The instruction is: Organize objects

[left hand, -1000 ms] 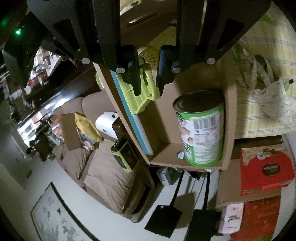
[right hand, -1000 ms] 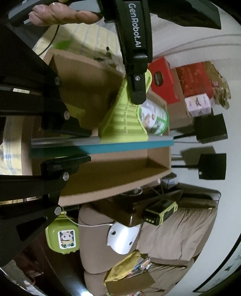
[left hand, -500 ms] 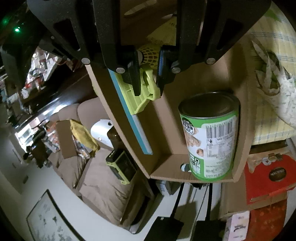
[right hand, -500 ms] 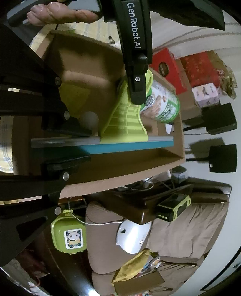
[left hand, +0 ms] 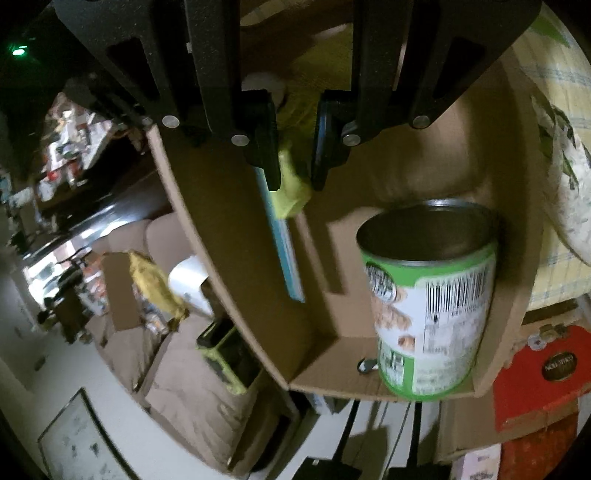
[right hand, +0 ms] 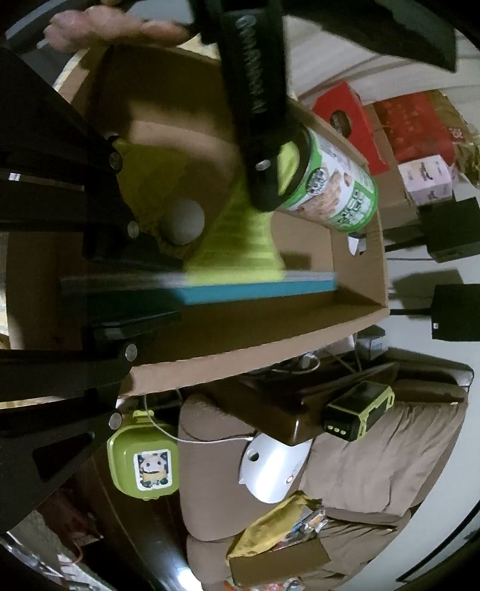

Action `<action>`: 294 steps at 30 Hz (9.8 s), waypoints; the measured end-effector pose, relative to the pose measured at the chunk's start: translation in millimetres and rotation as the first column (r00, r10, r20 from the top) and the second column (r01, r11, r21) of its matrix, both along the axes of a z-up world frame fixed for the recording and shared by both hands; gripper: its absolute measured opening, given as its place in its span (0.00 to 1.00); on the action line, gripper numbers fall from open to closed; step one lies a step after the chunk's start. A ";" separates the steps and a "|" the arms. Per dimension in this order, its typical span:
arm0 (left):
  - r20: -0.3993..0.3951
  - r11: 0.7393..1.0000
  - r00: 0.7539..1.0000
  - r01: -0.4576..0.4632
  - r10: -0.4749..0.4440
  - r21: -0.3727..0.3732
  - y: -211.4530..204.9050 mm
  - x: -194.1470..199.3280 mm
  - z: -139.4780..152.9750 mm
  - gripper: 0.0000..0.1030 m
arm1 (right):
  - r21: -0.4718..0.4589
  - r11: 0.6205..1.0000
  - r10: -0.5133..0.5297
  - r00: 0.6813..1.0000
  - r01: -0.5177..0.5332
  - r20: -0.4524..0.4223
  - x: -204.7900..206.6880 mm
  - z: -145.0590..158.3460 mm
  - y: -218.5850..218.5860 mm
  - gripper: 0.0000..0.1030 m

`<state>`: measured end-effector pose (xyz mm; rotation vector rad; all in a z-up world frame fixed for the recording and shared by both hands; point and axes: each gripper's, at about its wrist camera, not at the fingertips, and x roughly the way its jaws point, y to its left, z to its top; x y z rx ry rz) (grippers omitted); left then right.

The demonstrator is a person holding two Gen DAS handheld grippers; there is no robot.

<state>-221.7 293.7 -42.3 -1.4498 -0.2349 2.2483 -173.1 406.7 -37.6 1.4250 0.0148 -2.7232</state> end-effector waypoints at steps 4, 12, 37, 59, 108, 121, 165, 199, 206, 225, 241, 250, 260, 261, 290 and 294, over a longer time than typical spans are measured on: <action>0.019 1.000 1.000 -0.001 0.001 -0.011 -0.3 0.2 -7.2 0.16 | -0.006 1.000 -0.003 1.000 0.003 -0.007 1.6 1.8 0.2 0.20; 0.021 0.999 1.000 -0.022 0.023 -0.026 -15.6 0.8 -1.9 0.39 | -0.011 1.000 0.004 1.000 -0.005 -0.028 7.4 9.0 -6.2 0.21; -0.201 0.990 0.978 -0.087 0.064 -0.108 -96.6 53.2 58.4 0.71 | -0.032 0.999 0.024 0.994 -0.027 -0.107 15.6 33.4 -54.9 0.58; -0.282 0.971 0.946 -0.203 0.161 -0.126 -178.2 72.7 63.1 0.97 | -0.024 0.999 0.017 0.985 -0.021 -0.170 21.3 63.6 -92.6 0.86; -0.180 0.922 0.914 -0.380 0.363 -0.073 -345.8 90.4 -0.9 0.95 | -0.039 0.973 0.220 0.963 -0.228 -0.156 19.0 39.4 -234.6 0.99; -0.140 0.933 0.926 -0.359 0.350 -0.043 -354.6 91.9 -16.5 0.91 | -0.071 0.960 0.265 0.962 -0.269 -0.068 4.2 19.9 -249.8 0.57; -0.091 0.940 0.936 -0.340 0.339 -0.003 -352.0 98.8 -33.5 0.91 | -0.013 0.964 0.265 0.949 -0.267 0.170 -34.0 -57.7 -260.6 0.12; -0.059 0.967 0.965 -0.252 0.254 0.031 -332.7 112.7 -21.5 0.91 | -0.646 0.642 0.479 0.874 -0.413 -0.084 -1.7 21.1 -253.9 0.10; 0.004 0.946 0.947 -0.321 0.321 0.048 -344.5 99.9 -32.7 0.91 | -0.395 0.843 0.396 0.918 -0.366 -0.006 9.3 10.5 -248.7 0.44; 0.079 0.955 0.954 -0.281 0.289 -0.101 -279.2 22.4 -46.0 0.93 | -0.275 0.883 0.413 0.908 -0.381 0.065 25.3 -32.7 -249.6 0.48; 0.097 0.964 0.974 -0.183 0.204 -0.190 -251.5 21.1 -57.7 0.26 | -0.352 0.818 0.502 0.863 -0.455 0.051 47.5 -37.3 -256.4 0.45; 0.033 0.965 0.971 -0.233 0.239 -0.123 -277.8 40.3 -39.9 0.06 | -0.283 0.866 0.435 0.900 -0.413 0.017 47.0 -18.2 -224.8 0.48; -0.051 0.949 0.948 -0.316 0.315 -0.018 -342.6 78.5 -3.9 0.06 | -0.233 0.895 0.400 0.916 -0.380 0.042 37.1 -21.5 -247.9 0.49; -0.057 0.947 0.946 -0.321 0.320 -0.016 -348.7 80.4 -3.8 0.06 | -0.227 0.894 0.406 0.913 -0.385 0.049 36.2 -23.2 -249.2 0.49; -0.051 0.941 0.941 -0.334 0.336 0.047 -372.5 123.8 0.1 0.06 | 0.025 0.823 0.562 0.820 -0.567 0.109 69.1 -65.7 -294.2 0.33; -0.070 0.946 0.944 -0.320 0.324 0.055 -368.7 125.3 11.0 0.06 | -0.057 0.848 0.530 0.842 -0.527 0.094 62.6 -60.5 -285.7 0.33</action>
